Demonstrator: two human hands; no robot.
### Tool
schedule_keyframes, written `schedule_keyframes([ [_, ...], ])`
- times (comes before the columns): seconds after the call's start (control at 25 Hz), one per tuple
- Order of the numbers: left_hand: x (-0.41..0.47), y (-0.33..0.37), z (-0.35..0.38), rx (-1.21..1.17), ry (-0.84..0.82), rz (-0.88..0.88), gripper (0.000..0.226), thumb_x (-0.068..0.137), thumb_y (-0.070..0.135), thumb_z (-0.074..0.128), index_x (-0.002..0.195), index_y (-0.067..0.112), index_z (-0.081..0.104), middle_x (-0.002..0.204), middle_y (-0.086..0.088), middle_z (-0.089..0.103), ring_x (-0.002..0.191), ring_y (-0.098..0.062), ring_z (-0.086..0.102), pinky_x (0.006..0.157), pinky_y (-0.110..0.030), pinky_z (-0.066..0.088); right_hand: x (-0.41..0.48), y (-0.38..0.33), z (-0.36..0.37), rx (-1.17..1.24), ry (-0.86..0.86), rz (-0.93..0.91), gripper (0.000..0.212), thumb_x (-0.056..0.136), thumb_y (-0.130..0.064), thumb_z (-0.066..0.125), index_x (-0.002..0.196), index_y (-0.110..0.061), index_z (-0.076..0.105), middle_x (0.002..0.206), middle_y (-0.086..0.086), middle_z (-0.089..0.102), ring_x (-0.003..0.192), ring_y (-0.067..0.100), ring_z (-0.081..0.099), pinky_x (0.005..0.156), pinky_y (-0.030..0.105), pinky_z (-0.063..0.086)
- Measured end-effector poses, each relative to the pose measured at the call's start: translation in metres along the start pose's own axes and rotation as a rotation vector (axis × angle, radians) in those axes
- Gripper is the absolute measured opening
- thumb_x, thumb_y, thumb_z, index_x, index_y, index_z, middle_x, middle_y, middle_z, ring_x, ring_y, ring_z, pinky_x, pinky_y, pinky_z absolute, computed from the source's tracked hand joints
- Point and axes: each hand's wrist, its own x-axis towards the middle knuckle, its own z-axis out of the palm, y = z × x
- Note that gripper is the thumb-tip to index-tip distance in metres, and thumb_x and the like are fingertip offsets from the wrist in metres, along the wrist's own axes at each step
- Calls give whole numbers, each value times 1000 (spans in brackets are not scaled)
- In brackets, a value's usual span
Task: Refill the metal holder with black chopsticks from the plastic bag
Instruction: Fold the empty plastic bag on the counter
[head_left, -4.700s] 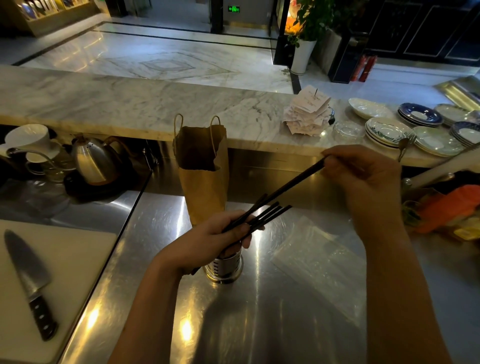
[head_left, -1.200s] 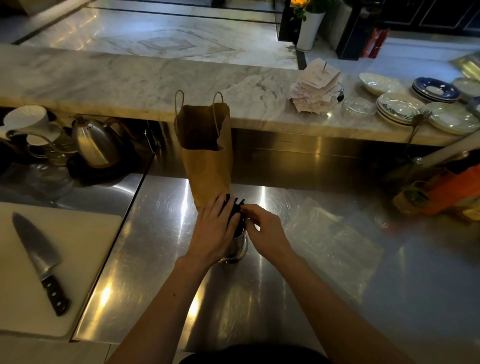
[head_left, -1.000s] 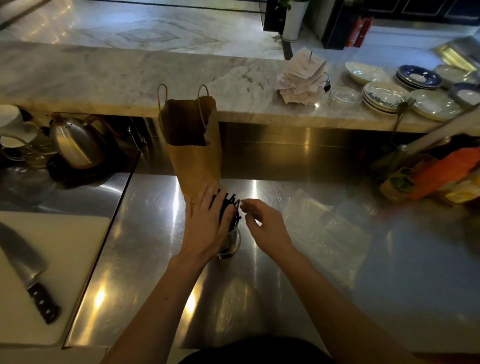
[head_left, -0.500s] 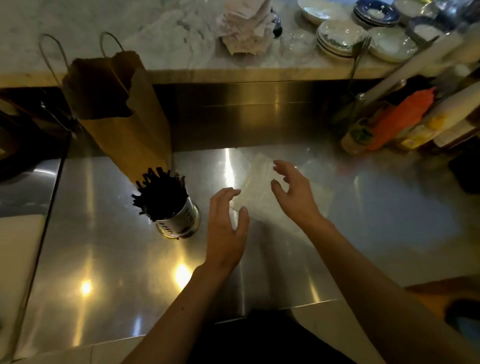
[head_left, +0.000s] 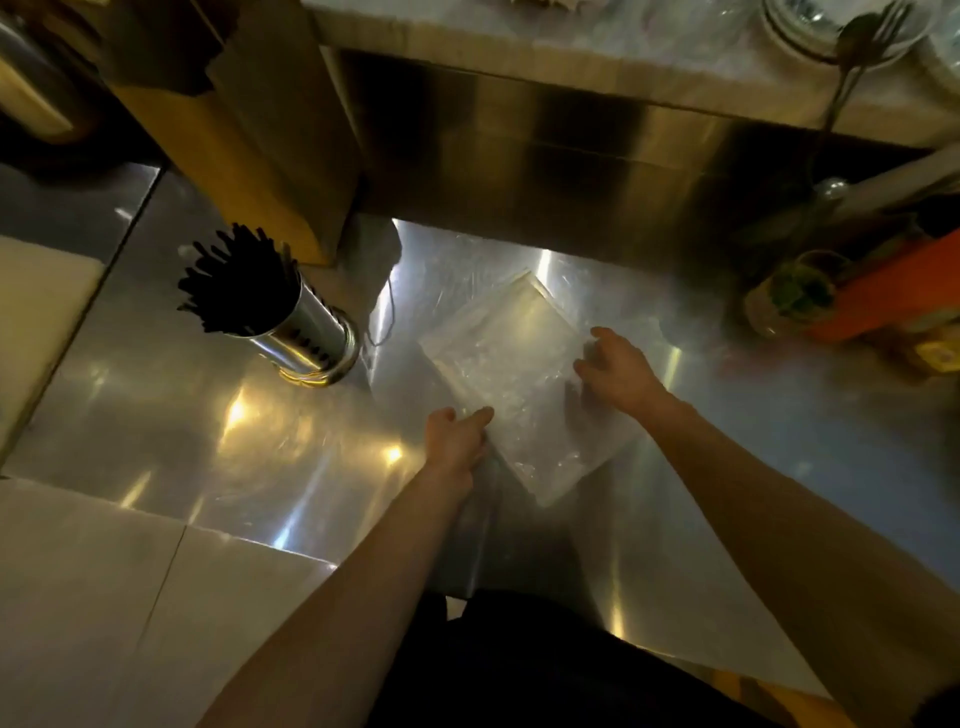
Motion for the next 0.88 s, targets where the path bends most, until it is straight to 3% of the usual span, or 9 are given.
schedule_keyframes([
  [0.04, 4, -30, 23, -132, 186, -8, 91, 48, 39, 84, 124, -2, 54, 106, -20, 68, 88, -36, 70, 75, -44, 60, 25, 12, 1, -28, -199, -71, 49, 93, -24, 60, 137, -8, 44, 134, 17, 53, 121, 35, 53, 99, 37, 42],
  [0.08, -8, -35, 39, -198, 288, 1, 73, 56, 34, 84, 115, -2, 61, 106, -23, 69, 91, -39, 70, 81, -52, 58, 38, 23, 4, -56, -287, -113, 45, 92, -24, 61, 132, -7, 49, 125, 17, 57, 113, 33, 57, 91, 36, 44],
  [0.16, -39, -25, 35, -169, 315, 5, 29, 79, 17, 74, 101, 0, 66, 102, -22, 71, 90, -36, 70, 83, -51, 57, 35, 28, 17, 11, -329, -69, 37, 90, -25, 63, 123, -8, 57, 106, 11, 63, 92, 26, 61, 76, 29, 48],
  [0.2, -43, -26, 33, -178, 298, 15, 20, 85, 10, 69, 102, 0, 66, 100, -19, 71, 88, -33, 70, 82, -48, 58, 33, 29, 18, 99, -332, -41, 33, 90, -24, 64, 119, -8, 61, 99, 9, 64, 82, 22, 62, 68, 27, 50],
  [0.32, -48, -12, 31, -197, 246, 66, 20, 87, 4, 66, 106, -1, 66, 94, -15, 71, 80, -25, 71, 67, -33, 60, 31, 30, 6, 386, -409, 7, 19, 91, -14, 64, 108, -8, 68, 86, 8, 66, 64, 13, 60, 54, 17, 48],
  [0.44, -61, 2, 15, -248, 168, 111, 21, 87, 2, 66, 107, 2, 65, 90, -15, 70, 72, -21, 70, 64, -31, 60, 25, 19, -6, 545, -484, 13, 7, 90, -8, 64, 97, -10, 65, 85, 8, 67, 70, 20, 65, 60, 25, 49],
  [0.6, -87, 24, -12, -255, 21, 186, 22, 92, 3, 59, 113, 6, 62, 93, -12, 71, 74, -16, 73, 60, -27, 59, 9, -5, -28, 601, -668, -59, 11, 92, -9, 61, 100, -9, 54, 102, 15, 73, 90, 28, 74, 79, 37, 56],
  [0.76, -117, 46, -50, -190, -88, 276, 24, 92, 4, 57, 114, 11, 64, 101, -10, 74, 88, -21, 73, 68, -27, 59, -17, -34, -49, 578, -808, -178, 22, 92, 0, 58, 113, -9, 53, 111, 15, 72, 99, 32, 71, 78, 35, 58],
  [0.88, -137, 62, -79, -164, -161, 332, 27, 94, 5, 54, 117, 14, 64, 106, -9, 74, 93, -22, 72, 70, -27, 58, -46, -59, -63, 561, -808, -257, 29, 92, 1, 56, 118, -12, 58, 109, 13, 73, 99, 30, 71, 77, 32, 59],
])
